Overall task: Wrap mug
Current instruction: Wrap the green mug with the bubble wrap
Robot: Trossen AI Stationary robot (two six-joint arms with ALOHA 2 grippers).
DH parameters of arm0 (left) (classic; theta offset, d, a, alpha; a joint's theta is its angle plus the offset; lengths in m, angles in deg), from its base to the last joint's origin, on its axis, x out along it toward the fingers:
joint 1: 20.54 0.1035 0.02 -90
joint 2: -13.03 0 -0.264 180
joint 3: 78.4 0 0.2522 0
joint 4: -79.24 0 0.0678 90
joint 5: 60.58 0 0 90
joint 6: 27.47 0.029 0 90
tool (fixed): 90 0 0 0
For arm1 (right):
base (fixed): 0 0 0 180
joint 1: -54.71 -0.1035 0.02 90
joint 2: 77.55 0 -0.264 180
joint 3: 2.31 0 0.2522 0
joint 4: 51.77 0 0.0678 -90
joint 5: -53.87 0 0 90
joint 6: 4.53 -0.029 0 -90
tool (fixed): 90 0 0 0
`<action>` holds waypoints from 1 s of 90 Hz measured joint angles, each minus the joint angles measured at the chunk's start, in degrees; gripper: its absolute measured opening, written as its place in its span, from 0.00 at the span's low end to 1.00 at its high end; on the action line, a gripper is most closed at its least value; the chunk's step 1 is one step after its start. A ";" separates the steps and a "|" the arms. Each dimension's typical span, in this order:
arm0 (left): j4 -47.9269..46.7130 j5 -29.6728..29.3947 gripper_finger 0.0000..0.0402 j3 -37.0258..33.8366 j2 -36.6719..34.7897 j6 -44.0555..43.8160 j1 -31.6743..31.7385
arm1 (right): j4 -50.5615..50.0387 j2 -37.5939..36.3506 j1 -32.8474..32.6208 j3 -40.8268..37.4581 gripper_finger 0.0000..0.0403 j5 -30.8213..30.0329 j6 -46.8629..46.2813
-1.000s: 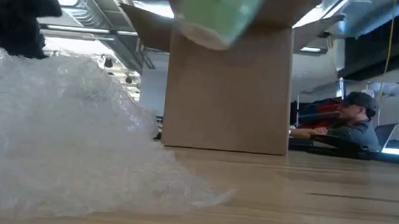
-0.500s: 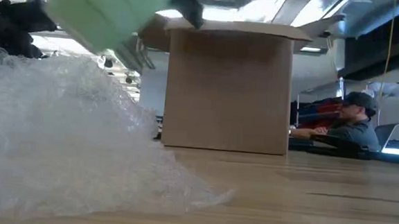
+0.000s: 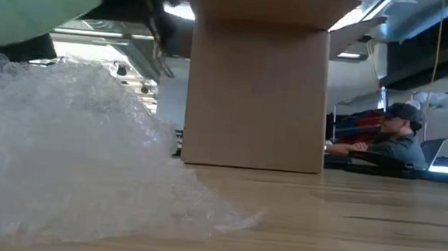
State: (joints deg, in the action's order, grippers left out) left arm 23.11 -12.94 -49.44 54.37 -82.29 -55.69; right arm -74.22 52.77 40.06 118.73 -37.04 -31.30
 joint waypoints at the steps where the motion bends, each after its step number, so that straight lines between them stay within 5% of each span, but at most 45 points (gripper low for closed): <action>1: 0.00 -0.33 0.00 0.00 0.00 0.00 0.00 | 0.45 0.14 0.02 0.00 0.00 -0.04 -0.07; 35: -0.14 -1.68 0.00 0.00 0.02 -3.63 0.00 | -3.29 2.25 -0.88 -0.02 0.00 -0.02 -6.16; 90: 8.67 21.02 0.00 0.04 0.16 -10.29 -0.35 | -30.30 -2.05 -4.56 0.07 0.00 -1.79 -10.93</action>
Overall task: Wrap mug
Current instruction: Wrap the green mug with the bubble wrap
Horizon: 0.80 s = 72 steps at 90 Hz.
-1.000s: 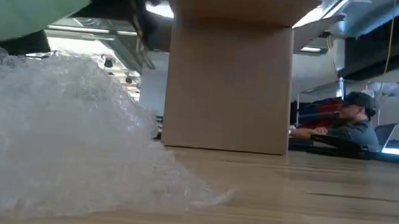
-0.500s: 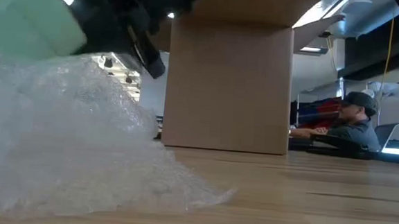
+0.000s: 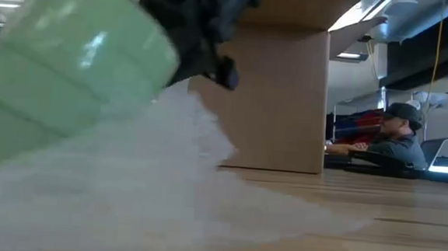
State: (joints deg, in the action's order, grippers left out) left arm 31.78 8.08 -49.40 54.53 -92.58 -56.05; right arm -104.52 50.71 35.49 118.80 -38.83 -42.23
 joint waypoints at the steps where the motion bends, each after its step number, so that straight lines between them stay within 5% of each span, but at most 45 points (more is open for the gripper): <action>1: 0.61 0.28 0.00 0.00 0.01 -0.03 -0.09 | -0.79 -0.30 -0.10 0.00 0.00 -0.15 -0.01; 36: 22.41 5.51 0.00 0.07 6.94 0.55 -6.59 | -19.82 -6.89 -3.12 -0.02 0.00 -6.59 -6.24; 50: 18.86 3.72 0.00 1.71 7.86 2.75 -7.83 | -25.67 -7.73 -4.19 -0.07 0.00 -10.06 -9.80; 72: 7.88 -5.50 0.00 7.37 7.82 9.84 -7.99 | -19.40 -8.80 -5.25 2.41 0.00 -16.53 -8.14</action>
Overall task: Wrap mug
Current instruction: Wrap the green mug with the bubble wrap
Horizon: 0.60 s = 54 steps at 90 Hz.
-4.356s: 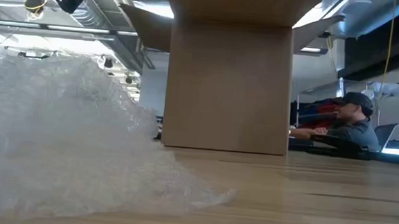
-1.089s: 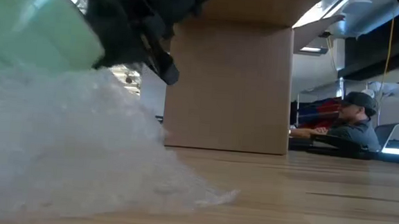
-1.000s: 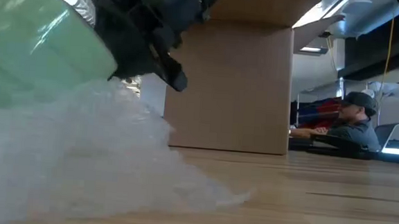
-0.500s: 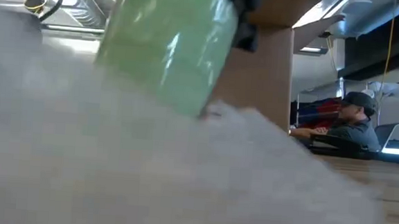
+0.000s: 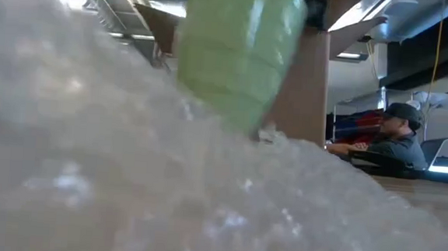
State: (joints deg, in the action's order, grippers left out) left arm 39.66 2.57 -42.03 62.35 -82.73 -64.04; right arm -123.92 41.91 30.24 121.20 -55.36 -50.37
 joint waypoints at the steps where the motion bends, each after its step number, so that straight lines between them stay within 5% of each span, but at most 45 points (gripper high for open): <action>1: -0.53 -0.60 0.00 0.16 0.00 0.00 0.00 | 0.79 -0.04 0.00 0.28 0.00 -0.39 0.33; 22: -13.08 -6.88 0.00 0.35 0.53 -6.09 0.04 | 21.14 1.21 0.58 1.72 0.00 -1.17 9.15; 54: -13.85 -10.96 0.00 -2.79 4.57 -12.03 0.04 | 26.77 6.84 1.71 1.57 0.00 3.86 9.15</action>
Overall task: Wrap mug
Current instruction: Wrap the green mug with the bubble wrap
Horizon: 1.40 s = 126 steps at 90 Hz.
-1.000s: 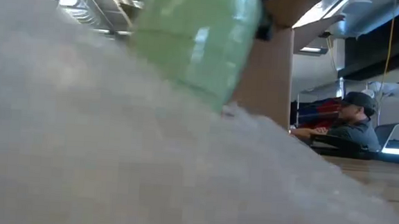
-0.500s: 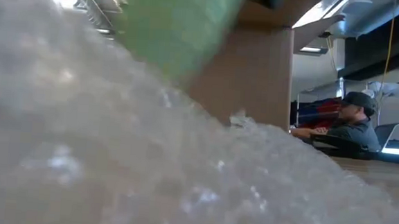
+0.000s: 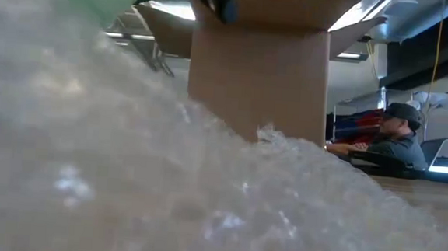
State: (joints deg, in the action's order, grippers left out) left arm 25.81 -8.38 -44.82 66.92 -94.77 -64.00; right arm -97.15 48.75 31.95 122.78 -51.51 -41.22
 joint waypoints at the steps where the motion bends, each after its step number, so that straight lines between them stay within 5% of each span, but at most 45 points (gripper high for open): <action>1: 0.01 0.08 0.00 -0.08 0.16 -0.32 0.00 | -0.18 0.06 -0.01 0.00 0.00 -0.01 -0.20; 59: 21.25 12.69 0.00 -4.62 5.90 -6.35 -0.07 | -17.28 0.20 -1.94 0.02 0.00 1.41 -10.19; 98: 23.19 12.64 0.00 -4.66 5.95 -9.38 -3.45 | -32.01 0.20 -2.01 0.02 0.00 2.53 -15.71; 126: 34.16 11.68 0.00 -4.66 5.90 -4.66 -3.82 | -37.95 -0.03 -1.95 -1.37 0.00 -1.19 -17.90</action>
State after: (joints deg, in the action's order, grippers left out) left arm 59.96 3.29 -49.48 72.82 -99.43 -67.82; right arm -135.10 48.72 30.00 121.40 -52.70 -59.11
